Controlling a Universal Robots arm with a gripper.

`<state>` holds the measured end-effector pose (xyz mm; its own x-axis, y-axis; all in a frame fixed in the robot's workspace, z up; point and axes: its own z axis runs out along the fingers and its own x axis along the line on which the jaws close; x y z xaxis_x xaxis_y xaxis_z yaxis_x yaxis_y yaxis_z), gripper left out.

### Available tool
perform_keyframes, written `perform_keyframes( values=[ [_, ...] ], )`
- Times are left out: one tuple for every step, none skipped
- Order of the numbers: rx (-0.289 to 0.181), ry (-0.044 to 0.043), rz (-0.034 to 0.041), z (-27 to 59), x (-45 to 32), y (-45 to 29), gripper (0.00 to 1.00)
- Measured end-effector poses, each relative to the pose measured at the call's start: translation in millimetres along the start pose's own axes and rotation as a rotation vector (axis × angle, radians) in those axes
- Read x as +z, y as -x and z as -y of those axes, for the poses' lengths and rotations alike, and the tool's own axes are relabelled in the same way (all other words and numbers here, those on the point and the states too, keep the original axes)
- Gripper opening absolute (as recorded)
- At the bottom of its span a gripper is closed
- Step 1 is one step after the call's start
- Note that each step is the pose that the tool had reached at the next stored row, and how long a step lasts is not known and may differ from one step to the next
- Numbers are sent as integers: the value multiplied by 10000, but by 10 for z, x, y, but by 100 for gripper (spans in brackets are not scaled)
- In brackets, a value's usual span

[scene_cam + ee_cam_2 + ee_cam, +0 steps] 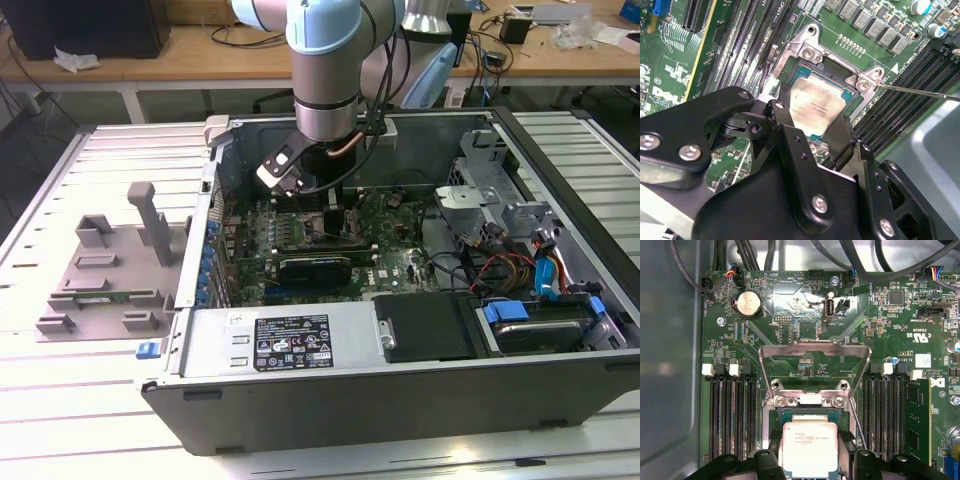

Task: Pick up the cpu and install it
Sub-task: 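Place the cpu into insertion slot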

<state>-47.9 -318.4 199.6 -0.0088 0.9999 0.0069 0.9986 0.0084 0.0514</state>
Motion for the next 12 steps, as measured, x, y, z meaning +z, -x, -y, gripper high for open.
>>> perform_keyframes(
  values=[
    [0, 4, -5, 0, 3, -1, 53],
    [0, -2, 4, 0, 0, 0, 60],
    [0, -2, 4, 0, 0, 0, 60],
    [1, -2, 4, 0, 0, 0, 60],
    [0, -4, 6, 0, -5, 1, 60],
    [1, -3, 5, 0, -15, 1, 60],
    [1, -3, 5, -1, -19, 0, 60],
    [1, 0, 2, -1, -19, 0, 60],
    [1, -2, 3, -1, -21, 0, 60],
    [0, -2, 5, -1, -22, 0, 60],
    [1, -2, 4, -1, -23, 0, 60],
    [0, -2, 5, -1, -24, 0, 60]
  ],
)
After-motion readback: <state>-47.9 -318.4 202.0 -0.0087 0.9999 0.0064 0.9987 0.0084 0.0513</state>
